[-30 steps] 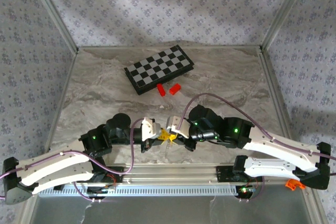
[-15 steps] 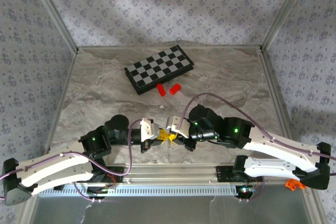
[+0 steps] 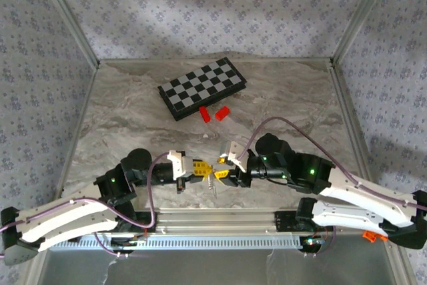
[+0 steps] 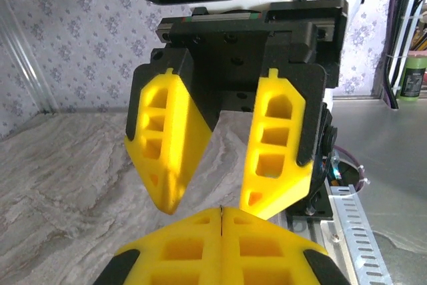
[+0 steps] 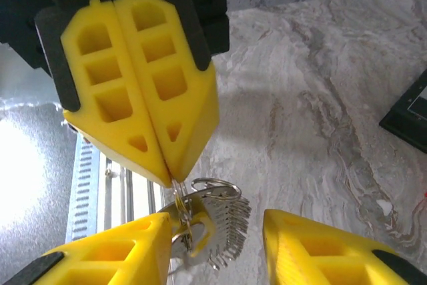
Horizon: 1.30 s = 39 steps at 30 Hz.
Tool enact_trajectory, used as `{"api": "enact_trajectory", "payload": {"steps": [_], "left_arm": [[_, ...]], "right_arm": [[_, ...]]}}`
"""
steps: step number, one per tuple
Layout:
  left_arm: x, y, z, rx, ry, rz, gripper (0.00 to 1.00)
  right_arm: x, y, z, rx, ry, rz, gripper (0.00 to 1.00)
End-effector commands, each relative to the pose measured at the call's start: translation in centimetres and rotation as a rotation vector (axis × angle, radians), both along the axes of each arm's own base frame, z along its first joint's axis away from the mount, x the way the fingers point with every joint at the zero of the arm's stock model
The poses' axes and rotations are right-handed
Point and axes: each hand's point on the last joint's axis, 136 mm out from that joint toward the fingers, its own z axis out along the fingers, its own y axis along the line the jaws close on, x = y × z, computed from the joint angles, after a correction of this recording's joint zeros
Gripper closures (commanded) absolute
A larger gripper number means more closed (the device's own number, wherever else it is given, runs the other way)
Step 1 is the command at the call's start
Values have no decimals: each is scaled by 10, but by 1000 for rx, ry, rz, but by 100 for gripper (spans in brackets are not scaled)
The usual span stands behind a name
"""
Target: Put the keys on the keyring
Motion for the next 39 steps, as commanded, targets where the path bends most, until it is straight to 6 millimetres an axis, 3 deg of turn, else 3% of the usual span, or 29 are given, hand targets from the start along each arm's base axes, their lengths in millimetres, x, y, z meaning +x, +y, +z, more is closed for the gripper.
{"api": "enact_trajectory", "payload": {"steps": [1,16,22,31,34,39], "left_arm": [[-10,2,26,-97,-44,-45,100],[-20,6,41,-135,-73,-91,100],[-19,6,39,-132,-72,-86,100],[-20,5,39,-136,-68,-94,100],[-20,5,39,-138,-68,-94,100],[-21,4,39,-141,-64,-100,100]], "right_arm": [[-2,-3,16,88,4,-4,57],[-13,-5,19,165,63,71,62],[-22,-6,23,200,71,114,58],[-19,-3,26,240,48,110,55],[-18,0,28,253,32,113,56],[-17,3,30,267,17,126,66]]}}
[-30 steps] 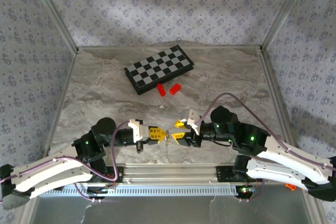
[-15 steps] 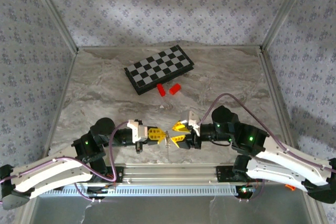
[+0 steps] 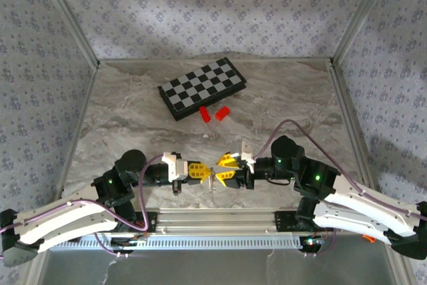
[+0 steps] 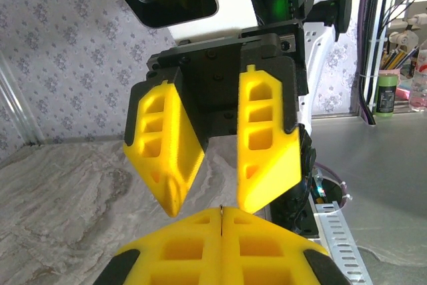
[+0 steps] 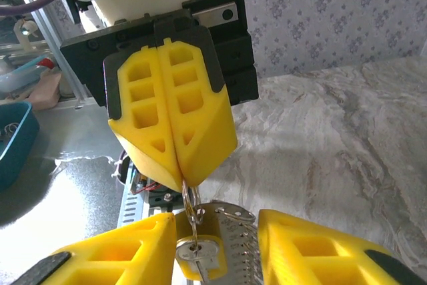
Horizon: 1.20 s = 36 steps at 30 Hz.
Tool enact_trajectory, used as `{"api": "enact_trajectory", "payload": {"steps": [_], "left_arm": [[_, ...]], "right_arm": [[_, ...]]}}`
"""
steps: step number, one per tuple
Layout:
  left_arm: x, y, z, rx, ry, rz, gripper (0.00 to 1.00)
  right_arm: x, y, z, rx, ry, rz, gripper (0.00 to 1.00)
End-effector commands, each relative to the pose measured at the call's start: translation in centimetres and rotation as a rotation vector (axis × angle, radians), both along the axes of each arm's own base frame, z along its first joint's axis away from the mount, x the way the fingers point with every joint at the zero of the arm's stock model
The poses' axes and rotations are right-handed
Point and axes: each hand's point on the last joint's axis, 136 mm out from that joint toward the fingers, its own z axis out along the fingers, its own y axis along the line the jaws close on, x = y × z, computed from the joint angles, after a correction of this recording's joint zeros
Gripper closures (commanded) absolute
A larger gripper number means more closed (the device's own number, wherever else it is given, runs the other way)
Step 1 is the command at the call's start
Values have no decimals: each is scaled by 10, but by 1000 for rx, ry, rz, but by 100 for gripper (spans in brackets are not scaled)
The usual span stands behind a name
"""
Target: Put the keys on the keyring
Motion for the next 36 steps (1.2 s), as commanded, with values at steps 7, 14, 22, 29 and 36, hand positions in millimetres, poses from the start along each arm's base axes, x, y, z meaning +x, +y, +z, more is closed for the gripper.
{"api": "enact_trajectory", "payload": {"steps": [7,14,22,29,36], "left_arm": [[-6,0,18,-75,-25,-28,100],[-5,-2,18,-74,-23,-32,100],[-3,-5,12,-27,-12,-24,100],[11,-4,-17,191,23,48,73],[14,-3,-26,248,36,67,76]], "right_arm": [[-5,7,1,19,-10,51,72],[-7,7,1,24,-18,65,83],[-6,3,-2,-14,-28,49,100],[3,-8,-9,-163,-52,-11,100],[7,-8,-21,-299,-31,-14,100]]}}
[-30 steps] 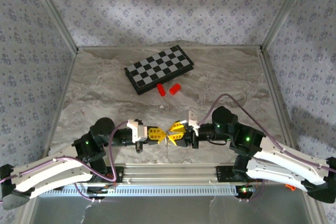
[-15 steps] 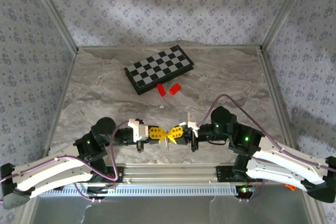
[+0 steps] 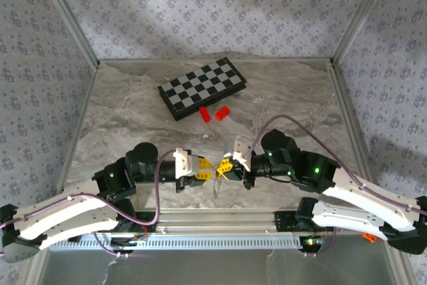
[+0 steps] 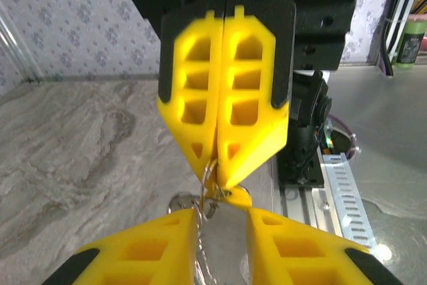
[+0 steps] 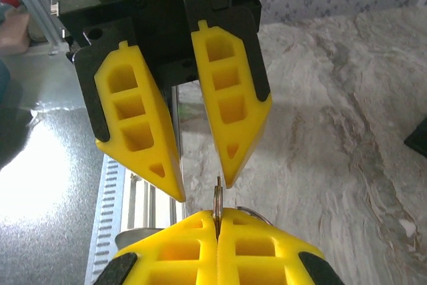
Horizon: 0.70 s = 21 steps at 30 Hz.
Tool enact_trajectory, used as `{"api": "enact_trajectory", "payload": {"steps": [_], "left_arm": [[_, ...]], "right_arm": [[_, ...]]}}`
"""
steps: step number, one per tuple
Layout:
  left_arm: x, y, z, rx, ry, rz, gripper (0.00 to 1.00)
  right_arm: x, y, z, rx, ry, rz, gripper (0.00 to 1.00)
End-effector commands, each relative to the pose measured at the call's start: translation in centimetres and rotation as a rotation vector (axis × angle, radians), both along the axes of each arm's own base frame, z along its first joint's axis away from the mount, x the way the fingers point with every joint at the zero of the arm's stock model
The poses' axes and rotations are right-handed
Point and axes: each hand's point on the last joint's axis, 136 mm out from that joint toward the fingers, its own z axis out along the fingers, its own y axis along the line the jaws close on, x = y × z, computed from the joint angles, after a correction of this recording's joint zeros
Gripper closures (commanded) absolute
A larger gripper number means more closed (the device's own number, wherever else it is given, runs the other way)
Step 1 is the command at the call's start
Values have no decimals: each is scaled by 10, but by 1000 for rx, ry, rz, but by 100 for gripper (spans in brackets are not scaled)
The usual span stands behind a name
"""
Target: Put the keys on the keyring
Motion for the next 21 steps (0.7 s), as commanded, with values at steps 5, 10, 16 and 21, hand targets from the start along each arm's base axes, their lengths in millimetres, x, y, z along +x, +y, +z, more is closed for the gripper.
{"api": "enact_trajectory", "payload": {"steps": [5,10,16,21], "left_arm": [[3,1,7,4,-34,18,80],[4,-4,1,21,-24,7,81],[2,-7,-6,42,-5,-6,81],[3,-10,-13,62,7,-11,82]], "right_arm": [[-3,1,-12,-112,10,22,100],[-3,5,-12,-109,11,30,100],[-3,6,-15,-116,14,34,100],[-4,7,-15,-115,21,46,100]]}}
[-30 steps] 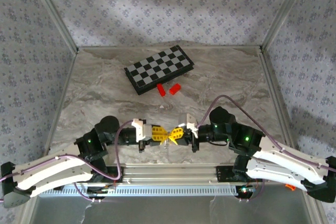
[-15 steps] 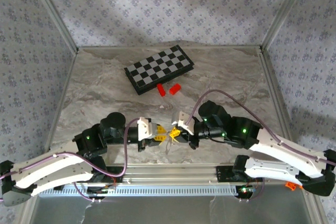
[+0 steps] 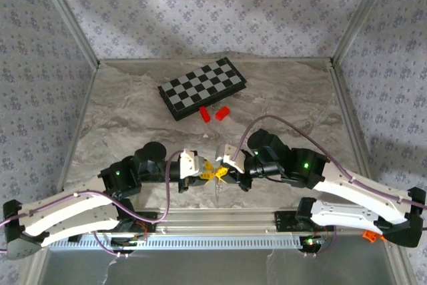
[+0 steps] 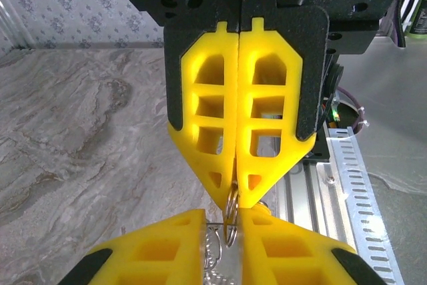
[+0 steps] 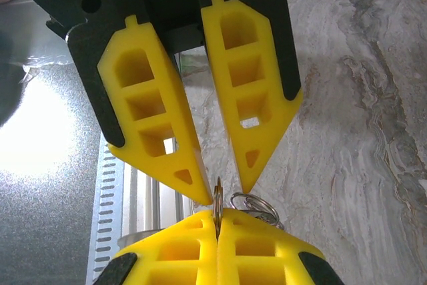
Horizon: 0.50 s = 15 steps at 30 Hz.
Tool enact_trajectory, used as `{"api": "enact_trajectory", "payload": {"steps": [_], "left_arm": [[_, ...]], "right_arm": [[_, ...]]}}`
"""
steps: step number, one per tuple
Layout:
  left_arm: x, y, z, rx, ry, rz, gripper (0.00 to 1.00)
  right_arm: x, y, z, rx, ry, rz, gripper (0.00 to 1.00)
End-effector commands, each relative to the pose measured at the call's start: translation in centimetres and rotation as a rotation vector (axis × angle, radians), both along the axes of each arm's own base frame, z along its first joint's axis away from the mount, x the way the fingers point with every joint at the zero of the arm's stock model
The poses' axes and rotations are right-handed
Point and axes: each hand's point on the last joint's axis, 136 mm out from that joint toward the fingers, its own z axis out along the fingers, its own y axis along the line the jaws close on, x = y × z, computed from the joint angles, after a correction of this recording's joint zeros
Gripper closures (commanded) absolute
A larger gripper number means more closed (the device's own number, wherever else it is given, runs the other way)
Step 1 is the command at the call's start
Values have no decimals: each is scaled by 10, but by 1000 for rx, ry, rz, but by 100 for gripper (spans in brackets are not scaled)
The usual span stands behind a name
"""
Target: Put the keys on the keyring
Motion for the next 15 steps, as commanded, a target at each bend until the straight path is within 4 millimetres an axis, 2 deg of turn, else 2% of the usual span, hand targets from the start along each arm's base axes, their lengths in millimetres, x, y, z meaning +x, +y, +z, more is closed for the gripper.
{"api": "enact_trajectory", "payload": {"steps": [1,7,10,15], "left_arm": [[-3,-4,10,-20,-11,-23,83],[-3,-10,16,-60,-14,-35,91],[-3,-12,16,-71,-9,-37,99],[-3,-11,17,-92,-6,-31,100]], "right_arm": [[-1,3,16,32,-19,25,100],[-2,4,16,35,-15,32,100],[-2,4,16,35,-16,32,100],[-4,4,16,45,-15,43,100]]}}
